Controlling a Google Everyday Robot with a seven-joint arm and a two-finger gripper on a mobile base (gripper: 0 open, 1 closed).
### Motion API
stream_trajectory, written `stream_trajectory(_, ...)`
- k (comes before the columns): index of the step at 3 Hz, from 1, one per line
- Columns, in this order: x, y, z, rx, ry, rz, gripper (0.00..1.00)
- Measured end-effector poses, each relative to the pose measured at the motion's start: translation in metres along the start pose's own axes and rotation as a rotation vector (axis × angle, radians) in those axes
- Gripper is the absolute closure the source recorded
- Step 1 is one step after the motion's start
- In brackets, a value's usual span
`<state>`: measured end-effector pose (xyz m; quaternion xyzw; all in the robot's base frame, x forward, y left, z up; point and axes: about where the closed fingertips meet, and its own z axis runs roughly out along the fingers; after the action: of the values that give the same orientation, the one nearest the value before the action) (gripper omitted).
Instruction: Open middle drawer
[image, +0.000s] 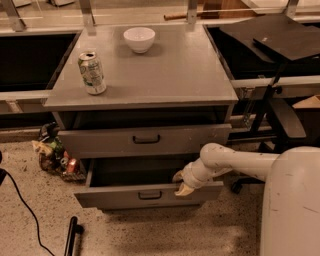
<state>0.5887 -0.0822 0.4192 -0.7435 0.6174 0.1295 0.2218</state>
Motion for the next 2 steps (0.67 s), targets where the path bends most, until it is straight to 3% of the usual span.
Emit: stream_trajectory(2,0.0,0.0003,0.0001,-0.001,0.0,0.0,0.34)
